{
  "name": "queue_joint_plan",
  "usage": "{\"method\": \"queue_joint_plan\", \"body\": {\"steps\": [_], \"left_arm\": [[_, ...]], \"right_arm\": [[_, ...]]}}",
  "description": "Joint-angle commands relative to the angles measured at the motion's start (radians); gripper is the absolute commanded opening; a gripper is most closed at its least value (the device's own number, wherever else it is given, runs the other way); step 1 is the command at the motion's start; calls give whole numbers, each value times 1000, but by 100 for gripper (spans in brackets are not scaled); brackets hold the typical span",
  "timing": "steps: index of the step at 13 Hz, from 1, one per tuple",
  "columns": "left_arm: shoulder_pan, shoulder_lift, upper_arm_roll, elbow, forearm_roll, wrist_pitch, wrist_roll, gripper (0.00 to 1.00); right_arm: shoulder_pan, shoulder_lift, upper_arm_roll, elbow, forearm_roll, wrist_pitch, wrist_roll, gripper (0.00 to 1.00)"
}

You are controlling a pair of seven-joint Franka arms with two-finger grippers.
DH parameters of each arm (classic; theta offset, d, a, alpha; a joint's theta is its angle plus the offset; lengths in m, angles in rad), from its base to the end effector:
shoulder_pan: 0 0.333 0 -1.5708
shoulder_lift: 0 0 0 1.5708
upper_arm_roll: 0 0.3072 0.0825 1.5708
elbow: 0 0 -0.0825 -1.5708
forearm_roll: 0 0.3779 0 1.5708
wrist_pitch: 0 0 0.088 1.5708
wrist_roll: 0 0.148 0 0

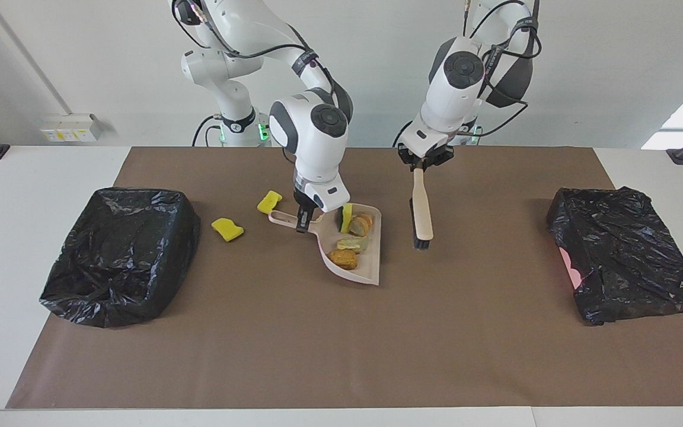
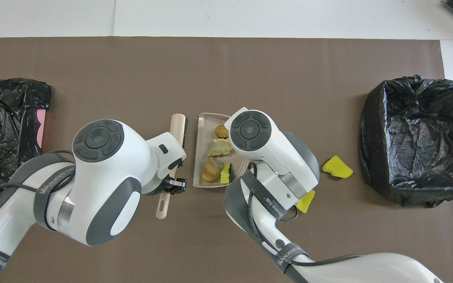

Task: Sweep and dump trash in bin
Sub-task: 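Carry the loaded dustpan with the right gripper to the black bin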

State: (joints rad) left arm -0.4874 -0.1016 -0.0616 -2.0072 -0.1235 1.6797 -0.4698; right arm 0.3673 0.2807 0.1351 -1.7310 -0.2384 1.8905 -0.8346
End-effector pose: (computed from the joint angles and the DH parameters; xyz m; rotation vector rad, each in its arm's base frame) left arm 0.4071 -0.2695 0.4376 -3.1056 0.0789 0.3949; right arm 0.5513 0.2675 0.3645 2.2511 1.9399 -0.2174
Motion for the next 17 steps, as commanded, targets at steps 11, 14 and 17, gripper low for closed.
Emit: {"method": "queue_joint_plan", "body": {"steps": [11, 14, 17], "left_arm": [[-239, -98, -7, -320, -74, 300, -202, 0], [-310, -63, -7, -328, -71, 360, -314, 0], [-356, -9, -7, -326, -65, 432, -389, 0]], "right_arm": [[-369, -133, 0, 136, 77, -278, -434, 0], [-467, -170, -2, 137, 73, -292, -520, 0], [-560, -187, -8, 139, 68, -301, -653, 0]]}}
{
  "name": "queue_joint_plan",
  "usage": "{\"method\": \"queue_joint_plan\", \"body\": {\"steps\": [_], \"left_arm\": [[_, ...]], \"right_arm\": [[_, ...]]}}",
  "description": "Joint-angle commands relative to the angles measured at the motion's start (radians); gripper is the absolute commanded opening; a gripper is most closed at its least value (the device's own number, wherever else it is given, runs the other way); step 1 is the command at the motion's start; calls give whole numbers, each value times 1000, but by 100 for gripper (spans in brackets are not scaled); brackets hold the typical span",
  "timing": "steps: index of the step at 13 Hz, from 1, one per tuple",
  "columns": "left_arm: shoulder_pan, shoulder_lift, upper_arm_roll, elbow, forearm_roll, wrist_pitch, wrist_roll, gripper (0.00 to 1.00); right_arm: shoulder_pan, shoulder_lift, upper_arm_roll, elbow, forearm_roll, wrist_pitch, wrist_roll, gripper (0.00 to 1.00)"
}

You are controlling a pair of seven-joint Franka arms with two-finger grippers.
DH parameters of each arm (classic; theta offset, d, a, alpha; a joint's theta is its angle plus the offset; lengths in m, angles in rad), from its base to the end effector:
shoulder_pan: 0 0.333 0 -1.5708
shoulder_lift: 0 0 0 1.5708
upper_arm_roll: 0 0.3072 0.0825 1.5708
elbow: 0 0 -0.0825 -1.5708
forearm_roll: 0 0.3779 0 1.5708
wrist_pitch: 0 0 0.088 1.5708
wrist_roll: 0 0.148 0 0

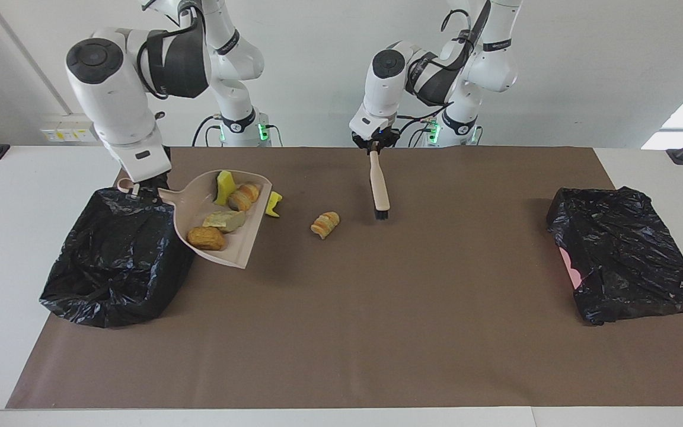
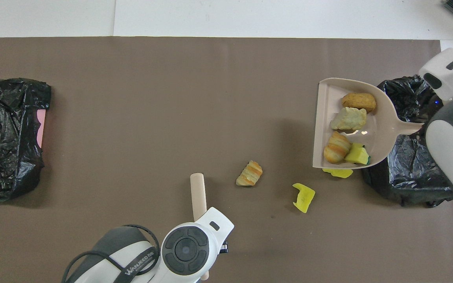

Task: Sweep and dump trash in bin
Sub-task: 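Carry the loaded dustpan with the right gripper to the black bin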

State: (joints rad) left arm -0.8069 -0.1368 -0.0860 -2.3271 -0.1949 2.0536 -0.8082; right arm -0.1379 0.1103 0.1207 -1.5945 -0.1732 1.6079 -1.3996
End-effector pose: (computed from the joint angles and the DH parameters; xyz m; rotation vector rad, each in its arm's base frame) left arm 0.2773 -0.3717 0.3387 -3.1245 -0.0304 0.3227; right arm 0.5742 -0.0375 0.5070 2.3517 1.9750 -0.2717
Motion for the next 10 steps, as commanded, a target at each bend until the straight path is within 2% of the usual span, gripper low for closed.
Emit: {"method": "queue_joint_plan", "body": {"steps": [1, 5, 8, 10], "left_arm": [[-37, 35, 17, -5, 6, 74, -55, 0], [-43, 43, 12, 0, 6, 108, -55, 0], [-66, 62, 14, -1, 6, 120, -57, 0], [-61, 78, 12, -3, 6, 138, -55, 0]], "right_arm": [[-86, -17, -1, 2, -15, -19, -135, 0], [-183, -17, -7, 2, -153, 16, -239, 0], [-244, -46, -15, -47, -236, 186, -286, 0], [-262, -86, -15, -122, -285, 277, -295, 0]]}}
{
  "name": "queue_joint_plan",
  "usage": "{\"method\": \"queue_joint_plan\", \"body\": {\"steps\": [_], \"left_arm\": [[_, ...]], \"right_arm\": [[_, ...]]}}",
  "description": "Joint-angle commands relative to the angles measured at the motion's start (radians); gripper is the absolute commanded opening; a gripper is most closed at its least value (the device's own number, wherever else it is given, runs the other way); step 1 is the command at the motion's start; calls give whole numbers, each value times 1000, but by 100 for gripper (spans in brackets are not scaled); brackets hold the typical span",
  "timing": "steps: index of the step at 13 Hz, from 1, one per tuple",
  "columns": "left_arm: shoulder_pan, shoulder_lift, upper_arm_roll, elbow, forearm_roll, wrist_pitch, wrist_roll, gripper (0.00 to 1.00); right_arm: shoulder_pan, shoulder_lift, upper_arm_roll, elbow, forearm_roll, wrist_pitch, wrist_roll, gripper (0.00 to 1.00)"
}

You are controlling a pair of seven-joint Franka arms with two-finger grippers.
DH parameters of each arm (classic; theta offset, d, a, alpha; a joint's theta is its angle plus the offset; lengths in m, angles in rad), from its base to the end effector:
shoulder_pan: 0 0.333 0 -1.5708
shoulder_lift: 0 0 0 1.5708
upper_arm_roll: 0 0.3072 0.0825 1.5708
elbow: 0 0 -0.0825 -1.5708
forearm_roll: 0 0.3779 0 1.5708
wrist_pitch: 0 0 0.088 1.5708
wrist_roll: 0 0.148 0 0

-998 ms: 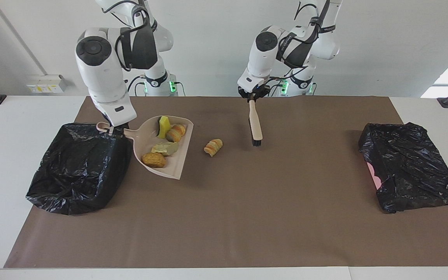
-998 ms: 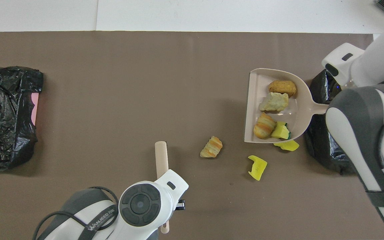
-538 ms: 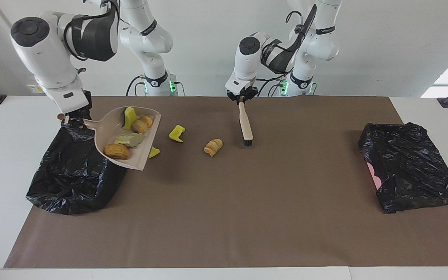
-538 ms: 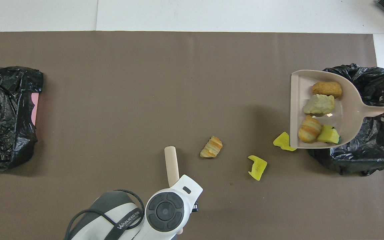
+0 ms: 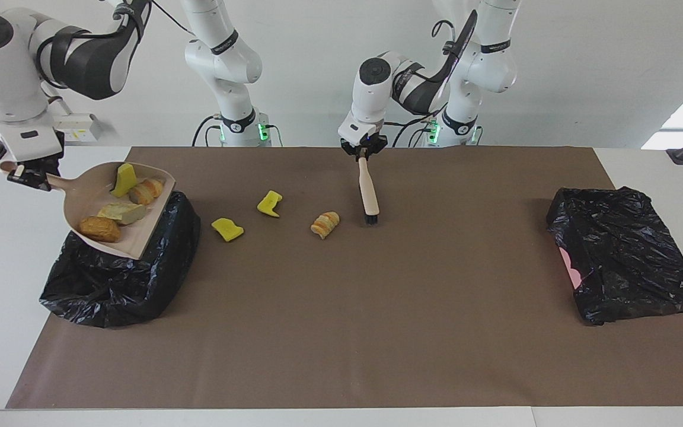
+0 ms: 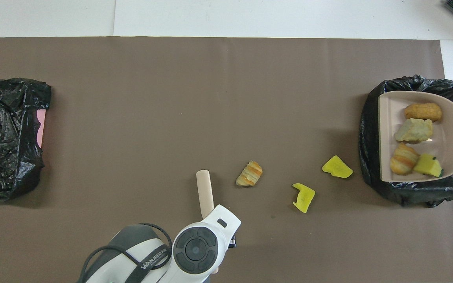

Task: Sweep and dump trash in bin
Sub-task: 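Carry the loaded dustpan with the right gripper to the black bin, then tip the dustpan into the bin while the left gripper sets the brush down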

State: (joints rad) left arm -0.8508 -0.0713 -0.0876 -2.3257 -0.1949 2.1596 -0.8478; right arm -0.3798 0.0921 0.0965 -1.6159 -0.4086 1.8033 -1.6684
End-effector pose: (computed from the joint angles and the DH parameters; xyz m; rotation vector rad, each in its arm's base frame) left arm 0.2723 -0.3955 0.3158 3.1083 0.0405 -0.2749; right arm 0.5608 -0.2166 0.5323 2.0990 1.8791 -0.3890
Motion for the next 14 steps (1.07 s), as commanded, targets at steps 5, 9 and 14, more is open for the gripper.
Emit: {"method": "queue_joint_plan", "body": {"steps": [5, 9, 14], "left_arm": [[-11, 13, 14, -17, -6, 62, -25, 0], [-10, 10, 14, -27, -32, 63, -31, 30], [-4, 12, 17, -17, -31, 43, -27, 53]], "right_arm": [[-4, -143, 11, -246, -258, 224, -34, 0], [-1, -155, 11, -285, -308, 264, -36, 0], [-13, -155, 11, -324, -311, 309, -33, 0]]}}
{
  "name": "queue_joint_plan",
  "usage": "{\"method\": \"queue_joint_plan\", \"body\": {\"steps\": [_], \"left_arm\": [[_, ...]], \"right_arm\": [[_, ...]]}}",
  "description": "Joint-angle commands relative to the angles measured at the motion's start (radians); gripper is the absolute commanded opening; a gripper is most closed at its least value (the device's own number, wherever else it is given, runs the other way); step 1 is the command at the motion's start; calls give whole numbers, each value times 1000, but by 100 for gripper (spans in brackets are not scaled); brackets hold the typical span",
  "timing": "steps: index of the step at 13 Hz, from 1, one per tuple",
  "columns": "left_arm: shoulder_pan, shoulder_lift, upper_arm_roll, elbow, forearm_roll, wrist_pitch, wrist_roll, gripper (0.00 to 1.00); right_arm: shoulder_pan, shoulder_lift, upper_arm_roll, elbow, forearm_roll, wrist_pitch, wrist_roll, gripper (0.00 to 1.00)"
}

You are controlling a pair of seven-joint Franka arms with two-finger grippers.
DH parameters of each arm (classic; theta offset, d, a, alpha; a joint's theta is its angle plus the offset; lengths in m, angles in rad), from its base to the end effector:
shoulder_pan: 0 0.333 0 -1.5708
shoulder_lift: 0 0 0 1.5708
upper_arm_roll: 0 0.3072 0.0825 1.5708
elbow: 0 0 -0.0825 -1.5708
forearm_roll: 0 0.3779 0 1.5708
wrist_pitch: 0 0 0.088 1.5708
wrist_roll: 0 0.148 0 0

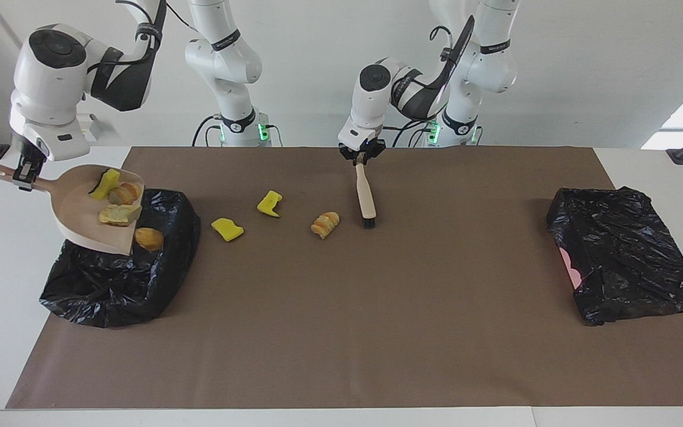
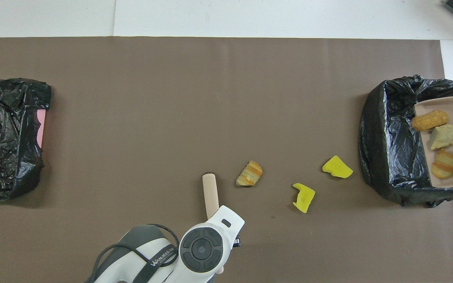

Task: Sweep and dump trash in bin
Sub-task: 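Tip the dustpan into the bin while the left gripper sets the brush down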

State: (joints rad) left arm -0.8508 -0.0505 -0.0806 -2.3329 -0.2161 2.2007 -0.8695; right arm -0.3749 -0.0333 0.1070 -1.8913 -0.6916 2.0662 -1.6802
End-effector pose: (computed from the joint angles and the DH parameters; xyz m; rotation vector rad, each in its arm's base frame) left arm 0.2770 -0.3966 0.3060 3.0881 0.1129 -0.2787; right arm 0.5450 -0.2074 0.5078 1.7019 1.9129 -0.5581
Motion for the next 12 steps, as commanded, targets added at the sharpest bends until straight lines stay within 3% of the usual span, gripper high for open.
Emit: {"method": "queue_joint_plan", "body": {"steps": [1, 2, 3, 7, 12], "left_arm": [[-2, -6, 13, -5, -9, -6, 6, 77], [5, -9, 21, 3, -6, -19, 7, 95], [45, -9, 21, 33, 3, -57, 7, 100], [218, -29, 21, 144, 35, -205, 85, 100], [465, -123, 21, 155, 76, -357, 349, 100]], "right_arm": [[-22, -28, -1, -63, -28, 61, -12, 0], [-39, -25, -1, -69, -28, 71, -6, 0], [-42, -22, -1, -68, -35, 71, 3, 0], [-67, -19, -1, -48, -195, 64, 68, 0], [-36, -27, 3, -29, -255, 11, 89, 0]]}}
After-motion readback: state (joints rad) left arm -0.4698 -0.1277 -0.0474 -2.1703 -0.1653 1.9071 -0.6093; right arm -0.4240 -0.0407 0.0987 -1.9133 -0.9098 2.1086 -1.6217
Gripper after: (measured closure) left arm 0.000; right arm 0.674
